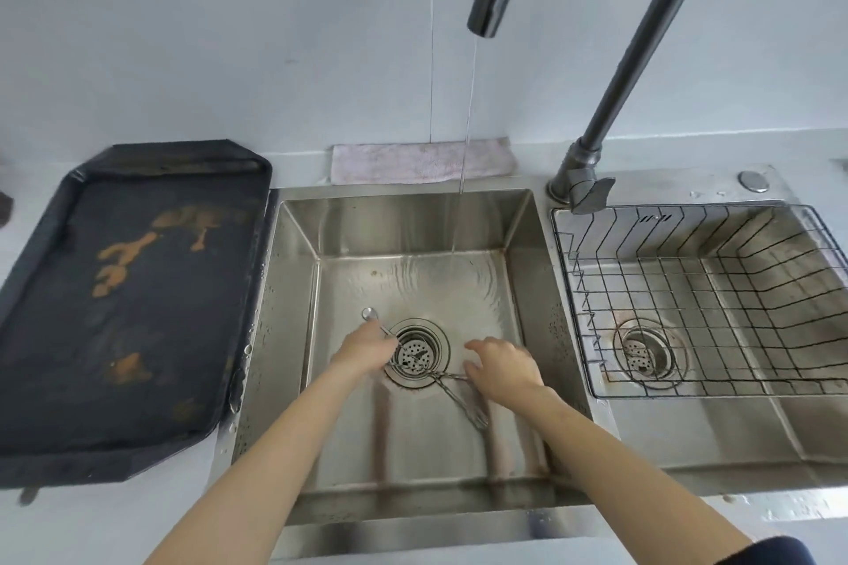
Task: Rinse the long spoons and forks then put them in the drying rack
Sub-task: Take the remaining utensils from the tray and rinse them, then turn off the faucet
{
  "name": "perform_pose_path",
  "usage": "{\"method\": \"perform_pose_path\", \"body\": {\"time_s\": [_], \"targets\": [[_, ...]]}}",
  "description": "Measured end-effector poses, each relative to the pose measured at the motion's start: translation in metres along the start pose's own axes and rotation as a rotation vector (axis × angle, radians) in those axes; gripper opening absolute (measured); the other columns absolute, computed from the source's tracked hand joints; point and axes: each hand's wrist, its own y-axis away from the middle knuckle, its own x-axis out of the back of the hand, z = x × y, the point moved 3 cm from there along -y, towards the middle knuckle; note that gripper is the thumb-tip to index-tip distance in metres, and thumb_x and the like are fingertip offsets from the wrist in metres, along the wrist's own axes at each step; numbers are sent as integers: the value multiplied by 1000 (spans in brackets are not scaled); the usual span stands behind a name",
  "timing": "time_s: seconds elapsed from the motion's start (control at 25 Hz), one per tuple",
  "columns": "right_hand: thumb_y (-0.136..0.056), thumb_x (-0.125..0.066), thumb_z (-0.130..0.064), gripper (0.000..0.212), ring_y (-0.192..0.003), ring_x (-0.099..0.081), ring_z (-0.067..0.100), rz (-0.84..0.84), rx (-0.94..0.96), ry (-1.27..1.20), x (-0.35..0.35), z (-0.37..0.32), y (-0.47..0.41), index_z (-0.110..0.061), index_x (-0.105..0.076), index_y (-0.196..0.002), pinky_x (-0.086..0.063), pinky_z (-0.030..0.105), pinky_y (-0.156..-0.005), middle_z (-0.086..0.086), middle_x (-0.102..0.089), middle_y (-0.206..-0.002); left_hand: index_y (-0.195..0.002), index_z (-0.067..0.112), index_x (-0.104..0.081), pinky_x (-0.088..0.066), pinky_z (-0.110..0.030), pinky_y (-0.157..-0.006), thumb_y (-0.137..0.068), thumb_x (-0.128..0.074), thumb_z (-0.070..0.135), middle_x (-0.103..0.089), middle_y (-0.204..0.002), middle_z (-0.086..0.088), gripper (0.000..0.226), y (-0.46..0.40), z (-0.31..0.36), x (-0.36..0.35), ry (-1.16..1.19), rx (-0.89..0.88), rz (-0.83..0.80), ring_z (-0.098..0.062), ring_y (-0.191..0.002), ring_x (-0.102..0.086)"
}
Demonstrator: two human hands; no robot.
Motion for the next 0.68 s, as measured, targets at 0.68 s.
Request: {"method": "perform_pose_path", "body": {"time_s": [0.68], "targets": [[-94, -45, -21, 39, -114, -55, 30, 445, 129, -140, 159, 34, 63, -16, -46, -132, -48, 42, -94, 10, -56, -128, -139, 14, -37, -38, -41, -104, -95, -40, 24, -40, -146, -8, 45, 133, 174, 59, -493, -680, 483, -26, -131, -41]]}}
